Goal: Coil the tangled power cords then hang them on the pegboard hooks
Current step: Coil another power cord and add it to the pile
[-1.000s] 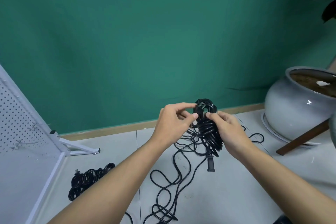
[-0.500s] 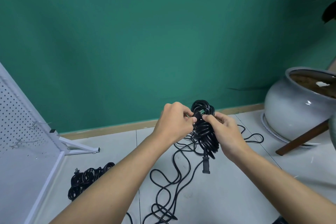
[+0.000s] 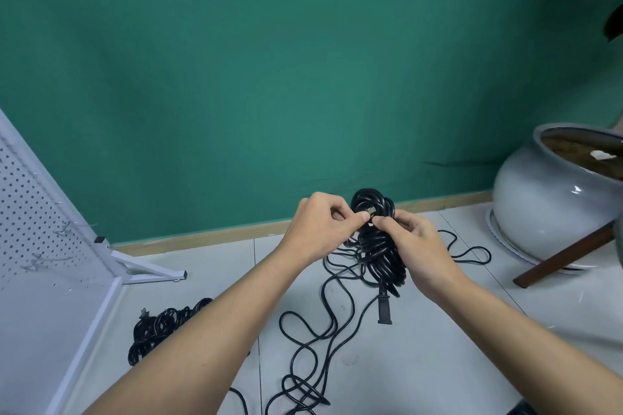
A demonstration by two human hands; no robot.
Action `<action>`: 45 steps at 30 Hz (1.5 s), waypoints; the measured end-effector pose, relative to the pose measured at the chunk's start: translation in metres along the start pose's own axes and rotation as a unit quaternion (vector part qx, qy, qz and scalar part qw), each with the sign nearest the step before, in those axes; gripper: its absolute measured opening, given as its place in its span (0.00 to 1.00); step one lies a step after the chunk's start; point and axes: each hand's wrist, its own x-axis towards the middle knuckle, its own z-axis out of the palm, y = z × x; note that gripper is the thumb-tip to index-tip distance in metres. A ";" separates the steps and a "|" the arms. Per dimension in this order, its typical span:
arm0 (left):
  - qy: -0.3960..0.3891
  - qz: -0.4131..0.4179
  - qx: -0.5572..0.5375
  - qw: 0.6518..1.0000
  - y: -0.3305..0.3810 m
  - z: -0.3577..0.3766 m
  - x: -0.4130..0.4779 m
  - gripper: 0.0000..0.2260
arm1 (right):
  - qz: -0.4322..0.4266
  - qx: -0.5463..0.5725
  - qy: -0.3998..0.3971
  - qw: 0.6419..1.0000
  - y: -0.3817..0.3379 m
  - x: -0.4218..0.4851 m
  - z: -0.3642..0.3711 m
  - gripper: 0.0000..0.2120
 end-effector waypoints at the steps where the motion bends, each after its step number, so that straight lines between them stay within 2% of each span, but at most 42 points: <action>1: -0.003 -0.001 0.010 1.000 0.000 0.000 0.001 0.14 | 0.004 0.001 -0.001 1.000 0.000 0.000 0.000 0.06; 7: -0.024 0.007 0.083 0.996 0.007 -0.002 0.003 0.14 | 0.001 -0.009 -0.006 1.000 -0.004 0.000 -0.001 0.05; 12: -0.021 0.013 0.106 0.994 0.007 0.000 0.000 0.15 | -0.029 -0.032 -0.011 0.999 -0.010 -0.008 0.006 0.06; 16: -0.019 0.052 0.094 0.994 0.001 -0.001 -0.006 0.14 | -0.043 -0.046 -0.036 0.997 -0.016 -0.013 0.003 0.07; 19: -0.032 0.061 0.107 0.992 0.000 0.005 -0.011 0.11 | -0.050 -0.058 -0.025 0.997 -0.017 -0.015 0.005 0.06; 22: -0.056 0.037 0.121 0.990 0.001 0.006 -0.011 0.08 | -0.053 -0.065 -0.028 0.996 -0.017 -0.015 0.006 0.06; 25: -0.054 -0.002 0.090 0.994 0.000 0.003 -0.010 0.05 | -0.052 -0.067 -0.037 0.996 -0.015 -0.015 0.003 0.06; 30: -0.012 -0.039 0.068 0.997 0.001 0.001 -0.005 0.11 | -0.100 -0.157 -0.038 0.982 -0.010 -0.016 0.006 0.06; 33: -0.030 -0.043 0.085 0.995 -0.003 -0.003 -0.001 0.12 | -0.107 -0.214 -0.043 0.970 -0.004 -0.015 0.010 0.06; 36: -0.021 -0.046 0.027 0.998 -0.013 -0.003 -0.002 0.11 | -0.080 -0.154 -0.069 0.982 -0.009 -0.012 0.004 0.08; 38: 0.006 -0.056 -0.025 0.998 -0.019 -0.002 -0.003 0.09 | -0.046 -0.099 -0.077 0.991 -0.013 -0.009 0.000 0.14; 40: 0.018 -0.066 -0.081 0.994 -0.023 -0.003 -0.003 0.07 | -0.042 -0.096 -0.070 0.992 -0.012 -0.007 -0.001 0.16; 43: 0.007 -0.078 -0.169 0.983 -0.028 -0.002 -0.003 0.04 | -0.037 -0.089 -0.038 0.995 -0.004 -0.003 -0.002 0.07; 45: -0.004 -0.085 -0.199 0.976 -0.031 -0.001 -0.003 0.03 | -0.031 -0.076 -0.032 0.996 -0.002 0.000 -0.003 0.05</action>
